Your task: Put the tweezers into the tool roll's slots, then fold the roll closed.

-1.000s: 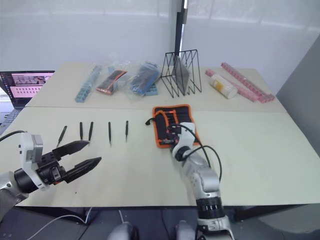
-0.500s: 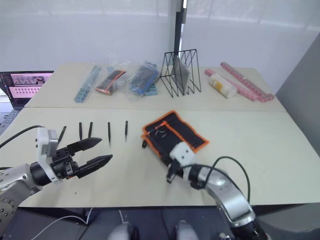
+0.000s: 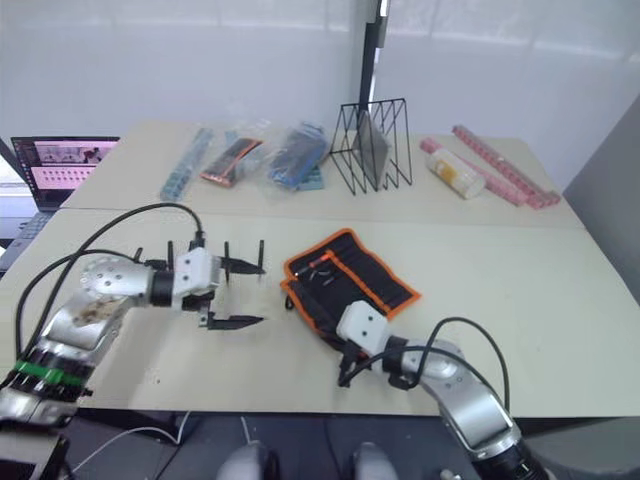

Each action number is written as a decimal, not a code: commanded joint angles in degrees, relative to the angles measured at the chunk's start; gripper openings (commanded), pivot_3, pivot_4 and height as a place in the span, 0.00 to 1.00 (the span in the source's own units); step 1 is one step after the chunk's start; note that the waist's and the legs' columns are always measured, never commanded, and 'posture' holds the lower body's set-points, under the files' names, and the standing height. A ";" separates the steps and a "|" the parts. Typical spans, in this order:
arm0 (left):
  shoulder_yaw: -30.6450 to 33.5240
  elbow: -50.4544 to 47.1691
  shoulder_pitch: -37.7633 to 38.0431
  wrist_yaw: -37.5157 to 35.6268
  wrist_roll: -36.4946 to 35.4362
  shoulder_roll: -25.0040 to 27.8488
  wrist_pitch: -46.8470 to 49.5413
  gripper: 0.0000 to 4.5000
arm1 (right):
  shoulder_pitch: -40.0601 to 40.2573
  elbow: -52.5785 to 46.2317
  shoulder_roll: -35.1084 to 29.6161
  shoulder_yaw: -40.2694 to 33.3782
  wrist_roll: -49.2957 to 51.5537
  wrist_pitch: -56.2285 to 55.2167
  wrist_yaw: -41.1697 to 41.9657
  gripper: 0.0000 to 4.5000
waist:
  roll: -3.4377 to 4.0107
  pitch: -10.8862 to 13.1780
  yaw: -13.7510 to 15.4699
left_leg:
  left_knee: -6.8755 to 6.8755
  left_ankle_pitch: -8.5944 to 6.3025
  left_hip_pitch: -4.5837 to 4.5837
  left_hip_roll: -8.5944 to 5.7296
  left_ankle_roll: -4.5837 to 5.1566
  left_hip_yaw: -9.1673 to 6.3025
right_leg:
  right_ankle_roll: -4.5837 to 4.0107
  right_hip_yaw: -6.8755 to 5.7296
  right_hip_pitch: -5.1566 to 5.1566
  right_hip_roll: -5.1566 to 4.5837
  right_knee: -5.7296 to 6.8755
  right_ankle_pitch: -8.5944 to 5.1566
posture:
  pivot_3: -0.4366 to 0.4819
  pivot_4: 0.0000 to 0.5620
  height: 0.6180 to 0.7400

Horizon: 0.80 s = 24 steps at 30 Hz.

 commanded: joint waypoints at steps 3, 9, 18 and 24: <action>-3.33 14.01 -9.40 -1.45 7.06 -6.03 -16.90 1.00 | 1.86 -3.95 0.36 -0.42 -0.46 0.37 -1.13 0.00 | 0.00 0.00 0.04 | 0.15 -0.06 -0.08 0.00 0.11 0.00 | 0.07 0.00 0.01 -0.01 -0.05 0.04 | 0.48 0.27 0.57; -3.47 22.50 -11.80 -6.63 6.42 -7.86 -23.28 0.60 | 3.54 -5.96 -0.10 -1.37 -0.23 1.66 -1.75 0.00 | 0.00 0.00 -0.41 | 0.20 -0.09 -0.07 0.01 0.16 0.00 | 0.12 0.01 0.00 -0.01 -0.01 0.05 | 0.48 0.27 0.57; -4.45 27.15 -10.47 -5.25 11.65 -7.23 -35.45 0.00 | 3.99 -7.39 -0.69 -1.44 1.00 5.20 -1.26 0.00 | 0.00 0.00 -0.15 | 0.37 -0.11 -0.15 0.01 0.19 0.00 | 0.17 0.01 0.04 -0.04 -0.01 0.04 | 0.48 0.27 0.57; -4.89 29.33 -9.65 -3.12 13.78 -6.63 -40.15 0.00 | 3.52 -9.31 -1.74 -3.71 6.05 10.45 1.10 0.27 | 0.00 0.00 -0.16 | 0.41 -0.13 -0.16 0.01 0.23 0.00 | 0.19 0.01 0.04 -0.04 0.00 0.05 | 0.48 0.27 0.57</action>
